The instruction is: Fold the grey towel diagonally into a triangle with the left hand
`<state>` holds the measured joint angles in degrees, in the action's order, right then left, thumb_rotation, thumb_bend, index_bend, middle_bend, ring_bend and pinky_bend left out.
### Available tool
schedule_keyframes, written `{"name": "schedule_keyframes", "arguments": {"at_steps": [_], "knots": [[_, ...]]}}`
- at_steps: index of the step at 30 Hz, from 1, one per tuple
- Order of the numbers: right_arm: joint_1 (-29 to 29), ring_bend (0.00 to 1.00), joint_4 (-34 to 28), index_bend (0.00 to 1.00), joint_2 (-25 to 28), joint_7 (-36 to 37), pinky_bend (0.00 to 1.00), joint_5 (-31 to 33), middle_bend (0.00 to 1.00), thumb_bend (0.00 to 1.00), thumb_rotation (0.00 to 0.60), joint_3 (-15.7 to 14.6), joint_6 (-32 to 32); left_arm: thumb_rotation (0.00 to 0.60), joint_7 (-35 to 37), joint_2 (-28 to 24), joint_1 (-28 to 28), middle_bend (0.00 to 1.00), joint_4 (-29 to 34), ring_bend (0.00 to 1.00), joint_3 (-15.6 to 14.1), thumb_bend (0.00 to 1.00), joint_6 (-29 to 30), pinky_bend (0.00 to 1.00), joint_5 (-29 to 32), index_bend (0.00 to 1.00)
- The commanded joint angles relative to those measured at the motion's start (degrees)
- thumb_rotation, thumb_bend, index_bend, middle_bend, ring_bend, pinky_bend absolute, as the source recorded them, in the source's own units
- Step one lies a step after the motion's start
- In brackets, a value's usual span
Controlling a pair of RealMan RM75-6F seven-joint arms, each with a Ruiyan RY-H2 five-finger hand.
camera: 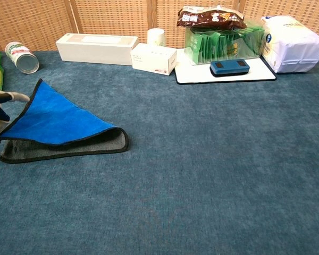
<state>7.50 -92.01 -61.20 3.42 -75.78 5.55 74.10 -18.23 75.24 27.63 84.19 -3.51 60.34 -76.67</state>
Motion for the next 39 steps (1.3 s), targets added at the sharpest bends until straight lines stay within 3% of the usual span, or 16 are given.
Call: {"name": "schedule_keyframes", "arguments": {"at_steps": [1,31,35,39], "knots": [[0.01,0.00,0.00,0.00,0.02,0.03,0.05,0.03,0.00,0.00,0.600,0.01,-0.01,0.600,0.00,0.08,-0.37,0.00,-0.29,0.11,-0.15,0.49,0.04,0.20,-0.01,0.70],[0.03,0.00,-0.23,0.00,0.09,-0.04,0.05,-0.21,0.00,0.00,0.600,-0.19,-0.01,0.600,-2.10,-0.17,-2.86,0.00,-1.37,0.08,0.29,0.49,-0.40,0.18,1.08,0.70],[0.02,0.00,-0.24,0.00,0.11,-0.04,0.05,-0.13,0.00,0.00,0.600,-0.18,0.01,0.600,-0.70,-0.75,-2.37,0.00,-0.33,0.04,0.24,0.49,-2.55,0.11,1.46,0.52],[0.04,0.00,-0.23,0.00,0.11,0.00,0.06,0.00,0.00,0.00,0.600,-0.13,-0.06,0.600,2.31,-2.02,-1.75,0.00,0.17,0.00,-0.15,0.47,-4.23,0.05,0.08,0.18]]}}
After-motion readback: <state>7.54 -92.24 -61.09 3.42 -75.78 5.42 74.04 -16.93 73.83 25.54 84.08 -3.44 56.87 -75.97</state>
